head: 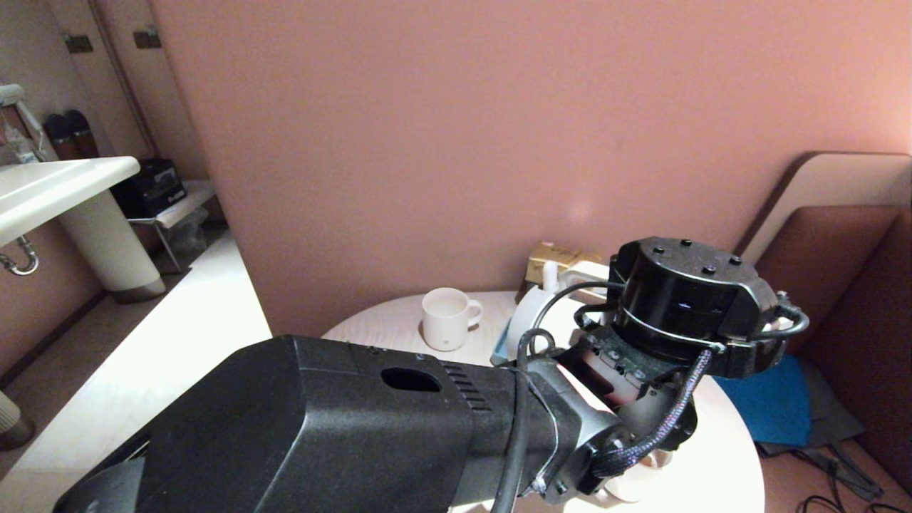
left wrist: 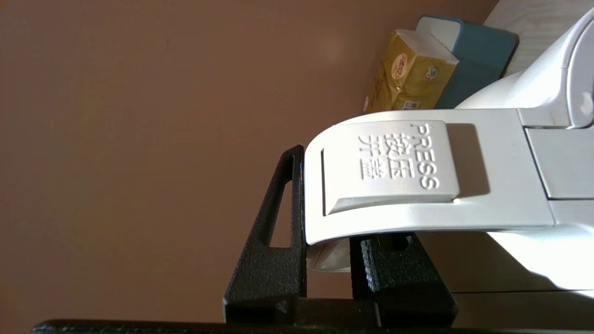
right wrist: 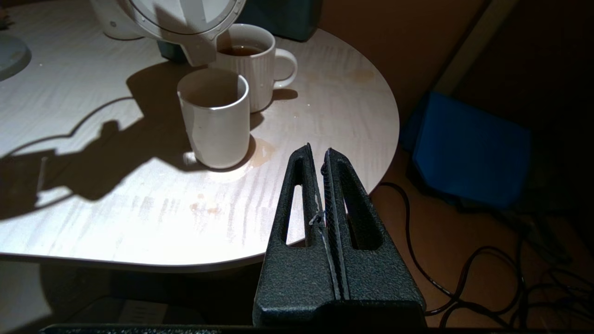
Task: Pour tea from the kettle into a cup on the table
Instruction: Pour water into the cup, then put down the kettle on the table
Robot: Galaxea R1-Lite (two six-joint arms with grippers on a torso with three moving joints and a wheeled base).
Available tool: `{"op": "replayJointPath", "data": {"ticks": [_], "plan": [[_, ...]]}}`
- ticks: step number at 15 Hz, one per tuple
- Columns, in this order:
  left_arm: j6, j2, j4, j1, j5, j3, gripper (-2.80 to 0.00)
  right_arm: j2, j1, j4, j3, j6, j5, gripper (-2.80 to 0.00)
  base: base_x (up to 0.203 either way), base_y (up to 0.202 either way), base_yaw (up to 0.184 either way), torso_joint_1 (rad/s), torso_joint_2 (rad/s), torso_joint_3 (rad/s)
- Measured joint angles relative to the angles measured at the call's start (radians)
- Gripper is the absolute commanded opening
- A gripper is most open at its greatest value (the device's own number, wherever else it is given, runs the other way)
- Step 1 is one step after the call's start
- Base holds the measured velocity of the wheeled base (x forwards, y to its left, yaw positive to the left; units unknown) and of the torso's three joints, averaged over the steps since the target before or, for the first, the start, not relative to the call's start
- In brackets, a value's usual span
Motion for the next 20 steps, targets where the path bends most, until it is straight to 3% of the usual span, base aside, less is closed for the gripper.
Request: {"op": "replayJointPath", "data": {"ticks": [3,8,13,16,20], "plan": [[-0.041,-0.006,0.000,0.000,0.000,0.002,-2.80,0.000,0.000,0.000,0.000,0.000,0.000,-2.80,0.000,0.000,0.000,0.000,0.00,0.000],[-0.188,-0.021,-0.019,-0.001,0.047,0.054,-2.80,0.000,0.000,0.000,0.000,0.000,0.000,-2.80,0.000,0.000,0.000,0.000,0.00,0.000],[-0.268,-0.070,-0.142,0.083,0.061,0.182,-2.80,0.000,0.000,0.000,0.000,0.000,0.000,-2.80,0.000,0.000,0.000,0.000,0.00,0.000],[-0.420,-0.114,-0.144,0.144,0.062,0.236,-2.80,0.000,0.000,0.000,0.000,0.000,0.000,-2.80,0.000,0.000,0.000,0.000,0.00,0.000],[-0.719,-0.198,-0.146,0.253,0.062,0.352,-2.80,0.000,0.000,0.000,0.000,0.000,0.000,-2.80,0.000,0.000,0.000,0.000,0.00,0.000]]}}
